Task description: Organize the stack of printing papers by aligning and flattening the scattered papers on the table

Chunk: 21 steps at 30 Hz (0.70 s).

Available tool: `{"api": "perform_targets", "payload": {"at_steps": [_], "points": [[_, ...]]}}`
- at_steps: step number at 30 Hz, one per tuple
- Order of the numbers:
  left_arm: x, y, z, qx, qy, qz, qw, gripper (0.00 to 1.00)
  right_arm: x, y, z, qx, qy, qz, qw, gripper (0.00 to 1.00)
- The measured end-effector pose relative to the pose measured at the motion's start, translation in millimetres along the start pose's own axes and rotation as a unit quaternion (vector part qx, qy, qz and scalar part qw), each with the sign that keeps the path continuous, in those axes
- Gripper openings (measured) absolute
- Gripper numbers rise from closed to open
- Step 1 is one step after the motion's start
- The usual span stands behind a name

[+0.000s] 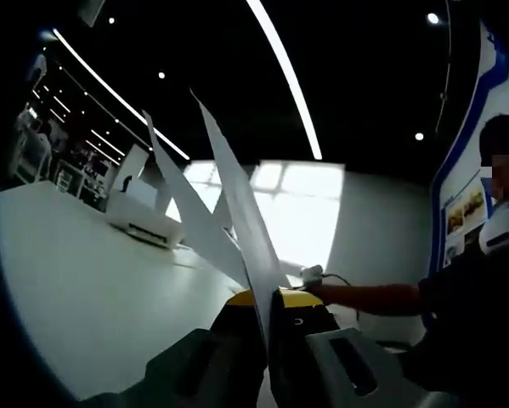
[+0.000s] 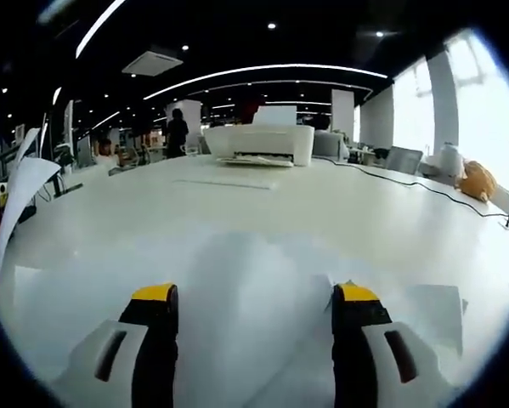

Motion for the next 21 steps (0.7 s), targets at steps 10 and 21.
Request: {"api": "perform_targets", "payload": {"at_steps": [10,21], "points": [[0.2,-0.5,-0.1,0.001,0.000,0.000,1.0000,0.07,-0.6,1.9,-0.6,-0.002,0.000,0.010,1.0000,0.55],[-0.3,0.2,0.3,-0.001,-0.002,0.000,1.0000,0.07,-0.9,2.3,2.8,-0.007,0.008,0.026,0.9996,0.24]]}}
Point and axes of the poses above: the point that each gripper's makers call its tool centre point, and the gripper's own axes: x roughly forward along the fingers, y roughly to its left, z roughly out of its top, the point moved 10 cm from there along -x, roughly backward along the fingers, and after that the axes turned 12 degrees about x, right-handed, at the moved point
